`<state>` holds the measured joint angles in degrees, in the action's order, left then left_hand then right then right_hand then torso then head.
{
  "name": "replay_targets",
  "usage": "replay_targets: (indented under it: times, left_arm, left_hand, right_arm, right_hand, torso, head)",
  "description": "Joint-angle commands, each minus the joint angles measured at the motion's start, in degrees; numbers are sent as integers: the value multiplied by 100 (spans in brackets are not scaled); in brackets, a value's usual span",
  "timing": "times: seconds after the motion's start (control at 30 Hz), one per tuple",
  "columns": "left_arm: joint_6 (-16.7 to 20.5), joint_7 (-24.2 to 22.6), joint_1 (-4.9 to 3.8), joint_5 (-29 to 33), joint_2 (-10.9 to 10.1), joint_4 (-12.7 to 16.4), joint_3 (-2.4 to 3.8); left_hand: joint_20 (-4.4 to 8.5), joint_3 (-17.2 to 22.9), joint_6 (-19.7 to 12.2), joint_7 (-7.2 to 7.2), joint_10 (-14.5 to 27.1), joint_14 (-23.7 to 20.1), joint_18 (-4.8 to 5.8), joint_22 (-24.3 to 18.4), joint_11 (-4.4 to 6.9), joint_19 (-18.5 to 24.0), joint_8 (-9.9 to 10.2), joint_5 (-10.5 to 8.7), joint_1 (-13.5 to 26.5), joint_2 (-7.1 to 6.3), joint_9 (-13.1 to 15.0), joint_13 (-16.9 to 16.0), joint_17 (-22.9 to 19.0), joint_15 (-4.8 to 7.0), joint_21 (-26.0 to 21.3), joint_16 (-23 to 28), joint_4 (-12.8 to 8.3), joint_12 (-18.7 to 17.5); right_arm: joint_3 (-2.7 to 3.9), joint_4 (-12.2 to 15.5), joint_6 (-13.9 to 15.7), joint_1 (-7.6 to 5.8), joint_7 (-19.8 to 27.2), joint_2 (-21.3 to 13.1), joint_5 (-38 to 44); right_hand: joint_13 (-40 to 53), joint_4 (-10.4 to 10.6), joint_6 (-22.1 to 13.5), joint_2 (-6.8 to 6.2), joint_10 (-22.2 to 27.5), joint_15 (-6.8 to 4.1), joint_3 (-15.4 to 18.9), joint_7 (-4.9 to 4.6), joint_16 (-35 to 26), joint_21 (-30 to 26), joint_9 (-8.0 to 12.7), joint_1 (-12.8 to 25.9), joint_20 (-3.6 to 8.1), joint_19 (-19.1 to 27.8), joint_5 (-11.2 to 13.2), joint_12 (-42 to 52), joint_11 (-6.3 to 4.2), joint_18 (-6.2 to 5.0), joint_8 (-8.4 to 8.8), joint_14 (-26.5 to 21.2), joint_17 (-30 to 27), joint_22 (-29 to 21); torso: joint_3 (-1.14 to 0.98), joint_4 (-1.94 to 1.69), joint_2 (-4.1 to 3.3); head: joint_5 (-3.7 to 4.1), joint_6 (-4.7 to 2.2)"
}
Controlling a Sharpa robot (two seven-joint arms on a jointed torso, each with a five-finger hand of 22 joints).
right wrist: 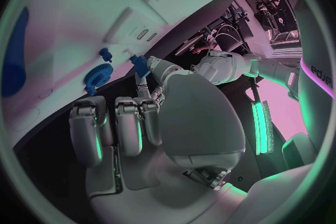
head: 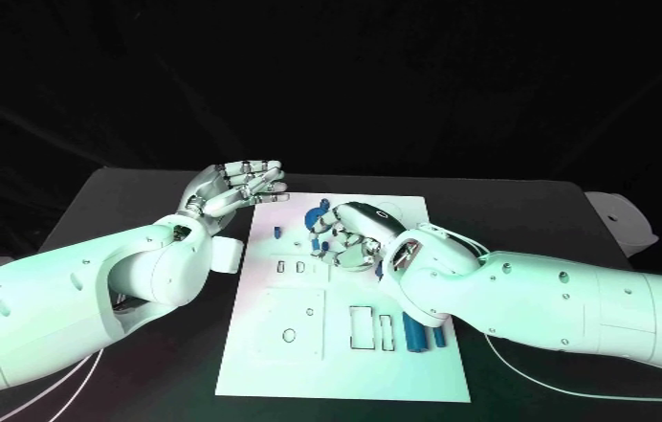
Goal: Assemble the parts on the task board
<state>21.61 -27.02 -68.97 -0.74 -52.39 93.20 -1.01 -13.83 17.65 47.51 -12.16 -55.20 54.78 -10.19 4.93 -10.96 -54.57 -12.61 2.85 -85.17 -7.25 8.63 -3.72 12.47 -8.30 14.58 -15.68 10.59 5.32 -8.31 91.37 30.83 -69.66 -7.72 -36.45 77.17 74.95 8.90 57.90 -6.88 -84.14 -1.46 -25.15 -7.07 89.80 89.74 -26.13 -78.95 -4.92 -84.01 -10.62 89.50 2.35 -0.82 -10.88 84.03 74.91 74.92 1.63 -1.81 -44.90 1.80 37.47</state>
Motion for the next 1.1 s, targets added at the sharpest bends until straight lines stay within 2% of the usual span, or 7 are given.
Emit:
replay_targets:
  times: [0.03, 0.23, 0.43, 0.7, 1.1]
  left_arm:
    - [-81, -59, -6, 0, 11, 5, 5]
    - [-86, -56, -6, 0, 9, 4, 5]
    - [-100, -49, -6, 0, 3, 7, 6]
    - [-111, -42, -6, 0, -1, 5, 6]
    - [-112, -36, -6, 0, -7, 1, 6]
  left_hand:
    - [-15, 37, 25, -190, -42, 24, -31, -5, -10, -37, 22, 3, 47, 0, -6, 2, 5, -2, -29, 38, 5, -21]
    - [-15, 37, 25, -190, -42, 24, -31, -5, -10, -37, 22, 3, 47, 0, -6, 2, 5, -2, -29, 38, 5, -21]
    - [-16, 37, 29, -189, -48, 25, -31, -8, -10, -38, 23, 3, 58, -1, -6, 1, 8, -3, -31, 42, 7, -25]
    - [-16, 37, 29, -189, -48, 25, -31, -8, -10, -38, 23, 3, 58, -1, -6, 1, 8, -3, -31, 42, 7, -25]
    - [-16, 37, 29, -189, -48, 25, -31, -8, -10, -38, 23, 3, 58, -1, -6, 1, 8, -3, -31, 42, 7, -25]
  right_arm:
    - [-7, -63, -40, 77, -212, 113, 403]
    - [-15, -171, -52, 173, -241, 269, 550]
    - [-26, -303, -71, 210, -241, 353, 656]
    - [-37, -392, -165, 251, -257, 401, 747]
    - [-40, -399, -339, 268, -325, 385, 829]
  right_hand:
    - [1471, -18, 111, 35, -554, -31, -11, 72, 20, 26, -148, -3, 44, -599, -11, 4, -44, 82, -171, 597, 1509, 1508]
    - [1471, -23, 113, 26, -554, -34, -8, 75, 20, 26, -152, 2, 47, -599, -11, 4, -47, 82, -177, 597, 1509, 1508]
    - [1474, -28, 115, 18, -557, -36, -5, 77, 20, 26, -155, 4, 49, -599, -8, 8, -49, 82, -181, 597, 1509, 1508]
    - [1482, -37, 116, 6, -565, -40, -2, 80, 20, 26, -160, 8, 52, -599, -3, 19, -52, 82, -187, 597, 1509, 1508]
    - [1480, -36, 112, -19, -562, -45, 13, 81, 20, 26, -169, 47, 60, -599, 34, 16, -54, 82, -198, 597, 1509, 1508]
  torso:
    - [-16, 6, -6]
    - [-18, 5, -3]
    - [-12, 12, 0]
    - [-10, -4, 3]
    - [-6, 5, 2]
  head:
    - [-53, 29]
    - [-75, 57]
    - [-93, 80]
    - [-109, 117]
    - [-120, 112]
